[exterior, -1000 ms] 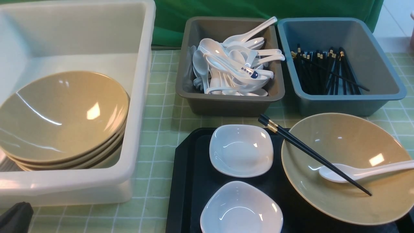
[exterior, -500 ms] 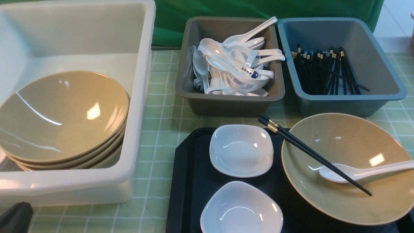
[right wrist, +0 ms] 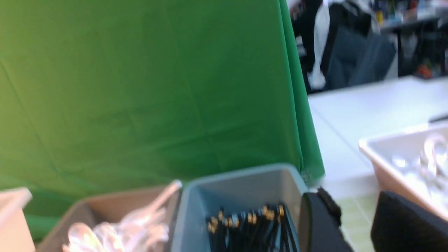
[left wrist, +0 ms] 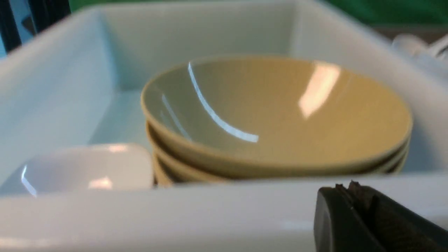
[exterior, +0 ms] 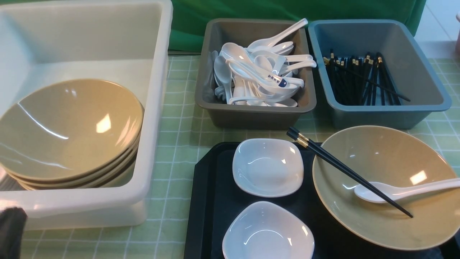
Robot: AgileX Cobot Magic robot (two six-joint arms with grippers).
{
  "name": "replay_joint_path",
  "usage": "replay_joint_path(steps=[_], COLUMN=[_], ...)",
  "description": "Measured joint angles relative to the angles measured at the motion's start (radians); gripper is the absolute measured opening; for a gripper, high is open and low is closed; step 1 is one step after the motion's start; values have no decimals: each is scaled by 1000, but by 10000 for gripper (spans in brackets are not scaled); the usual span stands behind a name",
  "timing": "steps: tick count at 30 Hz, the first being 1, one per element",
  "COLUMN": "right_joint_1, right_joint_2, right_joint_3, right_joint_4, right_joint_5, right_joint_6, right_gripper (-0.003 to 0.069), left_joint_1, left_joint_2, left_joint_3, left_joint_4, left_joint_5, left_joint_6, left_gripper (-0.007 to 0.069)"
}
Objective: On green table put chopsticks spoon bowls plates into blue grey white boxes.
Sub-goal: 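Move the grippers toward the tableware on the black tray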
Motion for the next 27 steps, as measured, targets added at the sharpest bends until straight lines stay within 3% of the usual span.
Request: replay_joint_path(steps=[7,11,15,20,23,24,27], right_joint_1=[0,0,35,101,152,152,222], right_joint_2=[115,123,123,141,172,174,238], right_joint_3=[-9,-10,-10,-10,-13,-14,-45], right_joint_4=[0,0,0,0,0,0,0], right_joint_5=[-6,20,130,182,193,193,241], right_joint_6=[15,-2,-100,-166,-206,-208,-237], right_gripper=[236,236,236,236,236,236,236], left_joint_1=[0,0,0,0,0,0,0], left_joint_2=[0,0,38,203,357,378,542], left_joint_3=[0,-7,-165,-417,-590,-609,-732], left_joint_4=[-46,-113,-110,-96,-100,-100,-92], left_joint_5=[-399,-457,-259,32,286,301,514], left_joint_6=[-109,-247,-341,-334,-252,-245,-87], left_gripper=[-2,-2,-2,-2,-2,-2,-2])
